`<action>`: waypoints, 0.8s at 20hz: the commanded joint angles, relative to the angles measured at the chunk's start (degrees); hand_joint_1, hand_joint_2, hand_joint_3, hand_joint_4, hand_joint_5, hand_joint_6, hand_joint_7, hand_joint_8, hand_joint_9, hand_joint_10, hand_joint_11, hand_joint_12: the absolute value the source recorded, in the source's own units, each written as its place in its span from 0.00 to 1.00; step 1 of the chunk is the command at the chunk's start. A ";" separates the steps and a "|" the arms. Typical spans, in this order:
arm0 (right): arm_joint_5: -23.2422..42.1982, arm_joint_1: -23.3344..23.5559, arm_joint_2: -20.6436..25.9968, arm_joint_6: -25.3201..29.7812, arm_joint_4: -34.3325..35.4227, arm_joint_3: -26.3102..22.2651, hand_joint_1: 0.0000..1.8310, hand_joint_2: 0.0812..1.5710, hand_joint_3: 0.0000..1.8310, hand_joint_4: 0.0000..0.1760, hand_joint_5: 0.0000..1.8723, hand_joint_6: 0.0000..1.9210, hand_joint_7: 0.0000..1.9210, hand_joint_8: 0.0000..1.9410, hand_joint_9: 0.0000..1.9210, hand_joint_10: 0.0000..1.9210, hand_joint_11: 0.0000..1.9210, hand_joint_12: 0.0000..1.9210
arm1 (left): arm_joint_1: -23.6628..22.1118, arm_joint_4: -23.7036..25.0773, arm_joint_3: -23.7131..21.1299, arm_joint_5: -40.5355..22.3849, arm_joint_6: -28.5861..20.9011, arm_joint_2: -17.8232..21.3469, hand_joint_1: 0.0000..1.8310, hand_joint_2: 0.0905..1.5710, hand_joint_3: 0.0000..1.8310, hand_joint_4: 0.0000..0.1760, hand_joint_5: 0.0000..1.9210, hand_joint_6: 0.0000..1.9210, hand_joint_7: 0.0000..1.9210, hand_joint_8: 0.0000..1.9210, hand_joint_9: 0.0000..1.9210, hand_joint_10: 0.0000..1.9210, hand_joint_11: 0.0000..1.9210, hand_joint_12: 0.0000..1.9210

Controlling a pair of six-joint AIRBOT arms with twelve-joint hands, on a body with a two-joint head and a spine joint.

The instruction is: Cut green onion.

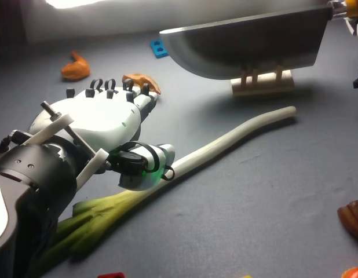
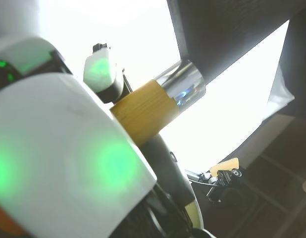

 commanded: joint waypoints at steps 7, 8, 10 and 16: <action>7.36 -1.45 -0.21 0.75 3.40 1.32 0.87 0.48 0.40 1.00 0.70 1.00 0.81 1.00 0.85 1.00 0.86 1.00 | -0.80 4.80 -0.03 1.44 0.22 0.08 0.06 0.91 0.00 0.00 0.02 0.00 0.01 0.00 0.01 0.00 0.00 0.06; 7.36 -1.54 -0.25 0.75 3.53 1.32 0.87 0.48 0.40 1.00 0.70 1.00 0.81 1.00 0.85 1.00 0.86 1.00 | -0.80 4.80 -0.03 1.44 0.22 0.03 0.06 0.91 0.00 0.00 0.02 0.00 0.01 0.00 0.01 0.00 0.00 0.07; 7.36 -1.65 -0.27 0.75 3.53 1.32 0.87 0.49 0.39 1.00 0.68 1.00 0.80 1.00 0.84 1.00 0.85 1.00 | -0.80 4.96 -0.03 1.39 0.22 -0.02 0.05 0.92 0.00 0.00 0.02 0.00 0.01 0.00 0.01 0.00 0.00 0.07; 7.48 -2.38 -0.26 0.75 3.53 1.32 0.87 0.51 0.36 1.00 0.69 1.00 0.79 1.00 0.83 1.00 0.85 1.00 | -0.79 5.17 -0.02 1.21 0.22 -0.01 0.04 0.92 0.00 0.00 0.02 0.00 0.01 0.00 0.01 0.00 0.00 0.08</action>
